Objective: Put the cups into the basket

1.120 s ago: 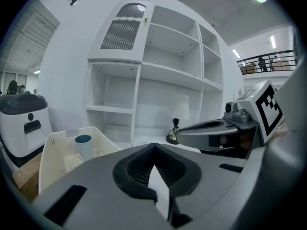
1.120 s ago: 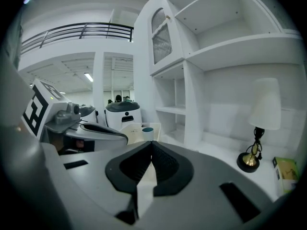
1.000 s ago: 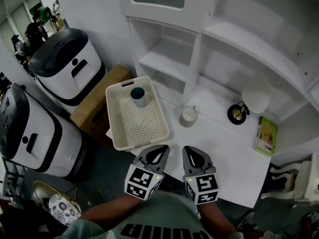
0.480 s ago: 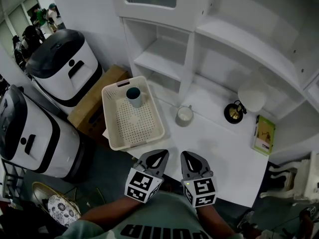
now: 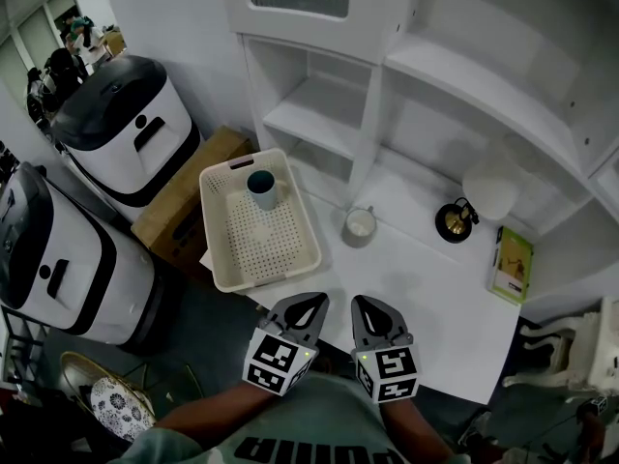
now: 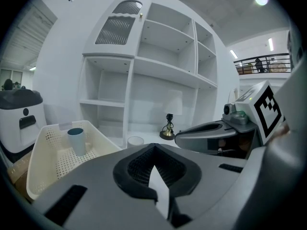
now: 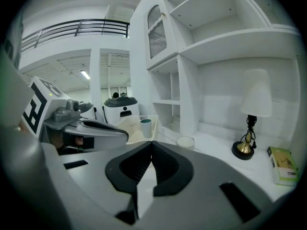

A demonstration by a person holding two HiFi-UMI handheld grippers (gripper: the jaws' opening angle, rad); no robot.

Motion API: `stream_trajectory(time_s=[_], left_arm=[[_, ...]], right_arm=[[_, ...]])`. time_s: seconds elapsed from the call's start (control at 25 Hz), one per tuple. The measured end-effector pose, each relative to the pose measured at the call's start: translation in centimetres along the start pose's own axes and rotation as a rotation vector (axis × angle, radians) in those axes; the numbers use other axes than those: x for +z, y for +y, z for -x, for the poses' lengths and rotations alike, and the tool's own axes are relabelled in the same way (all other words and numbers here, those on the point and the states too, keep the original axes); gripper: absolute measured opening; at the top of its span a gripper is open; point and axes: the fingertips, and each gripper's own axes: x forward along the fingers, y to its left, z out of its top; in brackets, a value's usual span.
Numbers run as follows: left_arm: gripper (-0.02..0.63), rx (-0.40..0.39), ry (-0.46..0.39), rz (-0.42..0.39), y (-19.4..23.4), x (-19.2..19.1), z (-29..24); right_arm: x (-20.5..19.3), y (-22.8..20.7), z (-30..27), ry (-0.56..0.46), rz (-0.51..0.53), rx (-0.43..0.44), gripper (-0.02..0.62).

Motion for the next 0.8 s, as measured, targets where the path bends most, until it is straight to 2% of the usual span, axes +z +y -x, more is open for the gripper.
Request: stream_trajectory(time_s=[0.48, 0.8], left_arm=[[0.003, 0.034, -0.031, 0.0, 2.1, 1.8, -0.6], [0.003, 0.069, -0.003, 0.001, 5.4, 3.1, -2.8]], right_arm=[[0.9, -0.8, -1.6, -0.005, 0.002, -0.034, 0.017], [1.4, -3.4, -4.7, 0.025, 0.028, -0.099, 0.018]])
